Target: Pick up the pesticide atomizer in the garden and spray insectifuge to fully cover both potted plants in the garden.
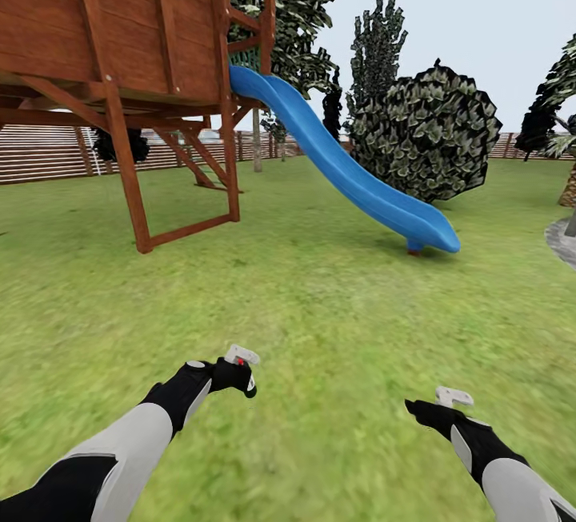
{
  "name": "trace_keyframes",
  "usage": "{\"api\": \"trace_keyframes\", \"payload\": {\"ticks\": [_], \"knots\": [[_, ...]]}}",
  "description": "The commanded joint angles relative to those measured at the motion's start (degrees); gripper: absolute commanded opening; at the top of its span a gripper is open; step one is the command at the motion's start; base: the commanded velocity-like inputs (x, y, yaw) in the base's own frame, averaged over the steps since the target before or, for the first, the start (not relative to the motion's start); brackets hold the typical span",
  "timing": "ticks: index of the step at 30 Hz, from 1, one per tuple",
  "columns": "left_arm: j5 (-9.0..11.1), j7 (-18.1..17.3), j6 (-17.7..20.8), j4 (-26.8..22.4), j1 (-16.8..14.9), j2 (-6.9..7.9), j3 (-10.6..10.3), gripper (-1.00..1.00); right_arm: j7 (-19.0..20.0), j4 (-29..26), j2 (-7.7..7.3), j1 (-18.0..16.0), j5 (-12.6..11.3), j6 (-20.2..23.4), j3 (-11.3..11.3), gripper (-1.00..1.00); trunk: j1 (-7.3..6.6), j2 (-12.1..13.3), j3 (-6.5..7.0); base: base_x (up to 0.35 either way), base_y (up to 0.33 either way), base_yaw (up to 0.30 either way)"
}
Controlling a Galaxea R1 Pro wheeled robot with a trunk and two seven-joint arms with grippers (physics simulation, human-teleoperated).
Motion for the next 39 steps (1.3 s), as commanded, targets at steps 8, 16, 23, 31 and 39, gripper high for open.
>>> {"api": "trace_keyframes", "payload": {"ticks": [8, 16, 23, 31, 39], "knots": [[-0.10, -0.20, 0.41, -0.14, 0.00, -0.02, 0.13, -1.00, 0.42, -0.14, 0.03, -0.04, 0.45, 0.27, -0.52, 1.00, 0.02, -0.02, -0.06, 0.337, 0.113, -0.001], [-0.09, -0.20, 0.41, -0.13, 0.00, -0.03, 0.13, -1.00, 0.42, -0.14, 0.02, -0.04, 0.44, 0.27, -0.51, 1.00, 0.02, -0.02, -0.06, 0.337, 0.113, -0.193], [-0.10, -0.20, 0.41, -0.13, 0.00, -0.02, 0.13, -1.00, 0.42, -0.14, -0.01, -0.03, 0.44, 0.27, -0.52, 1.00, 0.02, -0.02, -0.06, 0.337, 0.113, -0.271], [-0.10, -0.20, 0.41, -0.13, 0.00, -0.03, 0.13, -1.00, 0.42, -0.14, 0.01, -0.04, 0.44, 0.27, -0.51, 1.00, 0.02, -0.02, -0.06, 0.337, 0.113, -0.273], [-0.10, -0.20, 0.41, -0.13, 0.00, -0.03, 0.13, -1.00, 0.42, -0.14, -0.01, -0.03, 0.44, 0.27, -0.51, 1.00, 0.02, -0.02, -0.06, 0.336, 0.113, -0.273]]}}
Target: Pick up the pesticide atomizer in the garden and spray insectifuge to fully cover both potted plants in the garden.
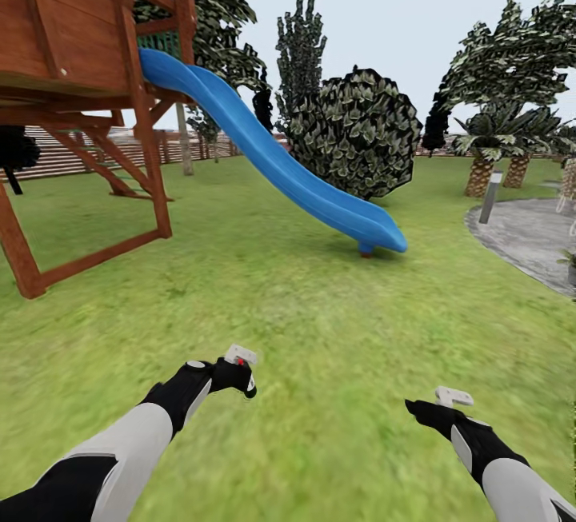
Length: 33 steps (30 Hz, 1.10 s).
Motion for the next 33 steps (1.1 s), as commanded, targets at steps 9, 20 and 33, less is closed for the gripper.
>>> {"api": "trace_keyframes", "payload": {"ticks": [9, 20, 33], "knots": [[-0.10, -0.21, 0.42, -0.16, 0.01, -0.02, 0.13, -1.00, 0.40, -0.12, 0.05, -0.04, 0.44, 0.27, -0.47, 1.00, 0.02, -0.02, -0.06, 0.337, 0.113, -0.273], [-0.10, -0.21, 0.42, -0.19, -0.03, -0.01, 0.13, -1.00, 0.40, -0.12, 0.04, -0.04, 0.46, 0.27, -0.49, 1.00, 0.02, -0.02, -0.06, 0.336, 0.113, -0.243], [-0.10, -0.21, 0.42, -0.19, 0.00, -0.03, 0.13, -1.00, 0.40, -0.12, 0.05, -0.03, 0.48, 0.27, -0.45, 1.00, 0.02, -0.02, -0.06, 0.336, 0.113, -0.012]]}}
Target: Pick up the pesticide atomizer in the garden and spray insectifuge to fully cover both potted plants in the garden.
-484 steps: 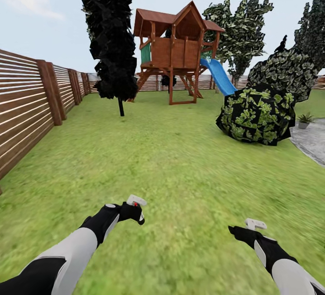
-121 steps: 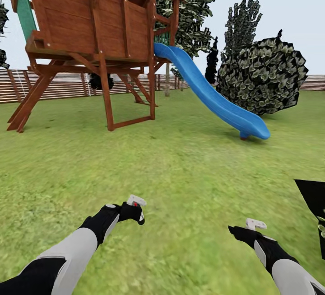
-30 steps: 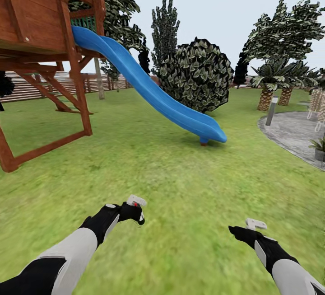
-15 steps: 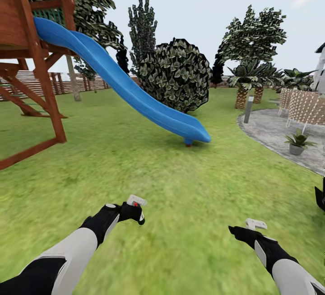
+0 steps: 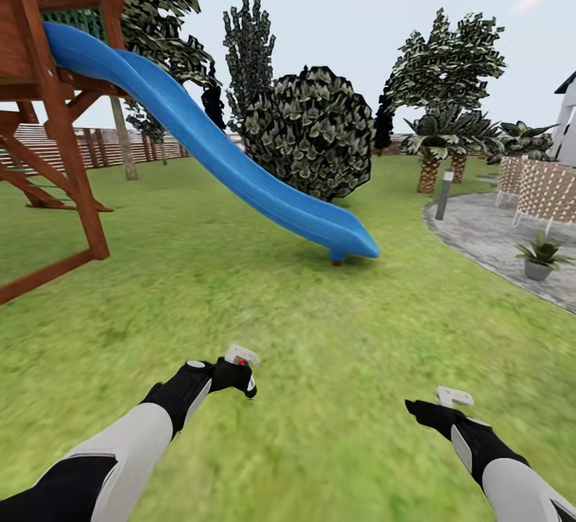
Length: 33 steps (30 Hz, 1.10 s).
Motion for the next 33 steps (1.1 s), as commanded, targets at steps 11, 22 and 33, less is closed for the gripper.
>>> {"api": "trace_keyframes", "payload": {"ticks": [11, 22, 33], "knots": [[-0.11, -0.20, 0.41, -0.11, -0.02, 0.01, 0.13, -1.00, 0.42, -0.14, 0.08, -0.06, 0.46, 0.28, -0.44, 1.00, 0.02, -0.02, -0.06, 0.336, 0.113, -0.041], [-0.10, -0.20, 0.41, -0.14, 0.01, 0.00, 0.13, -1.00, 0.42, -0.14, 0.12, -0.04, 0.48, 0.28, -0.45, 1.00, 0.02, -0.02, -0.06, 0.336, 0.113, -0.263], [-0.11, -0.20, 0.41, -0.13, 0.01, -0.03, 0.13, -1.00, 0.42, -0.14, 0.09, -0.05, 0.49, 0.28, -0.44, 1.00, 0.02, -0.02, -0.06, 0.336, 0.113, -0.274]]}}
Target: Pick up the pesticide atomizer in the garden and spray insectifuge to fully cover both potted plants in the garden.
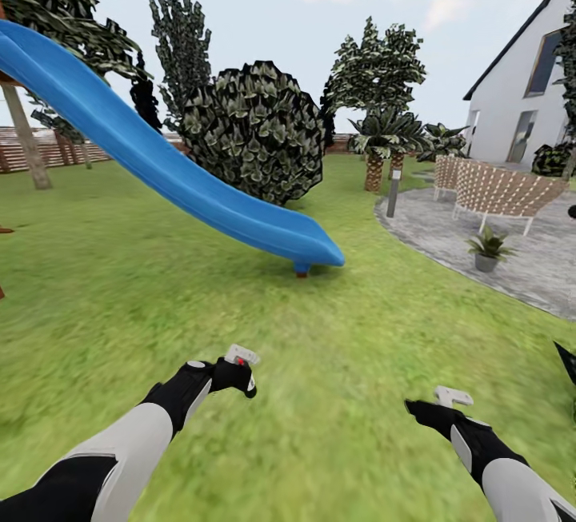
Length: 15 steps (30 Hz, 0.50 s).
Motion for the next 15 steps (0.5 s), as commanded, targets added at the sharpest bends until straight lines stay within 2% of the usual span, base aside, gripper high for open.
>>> {"api": "trace_keyframes", "payload": {"ticks": [1, 15], "knots": [[-0.10, -0.21, 0.42, -0.15, 0.01, 0.01, 0.13, -1.00, 0.41, -0.12, 0.06, -0.06, 0.43, 0.28, -0.50, 1.00, 0.02, -0.02, -0.06, 0.336, 0.113, -0.274], [-0.10, -0.21, 0.42, -0.17, -0.01, 0.00, 0.13, -1.00, 0.41, -0.12, 0.01, -0.06, 0.44, 0.28, -0.51, 1.00, 0.02, -0.02, -0.06, 0.337, 0.113, -0.274]]}}
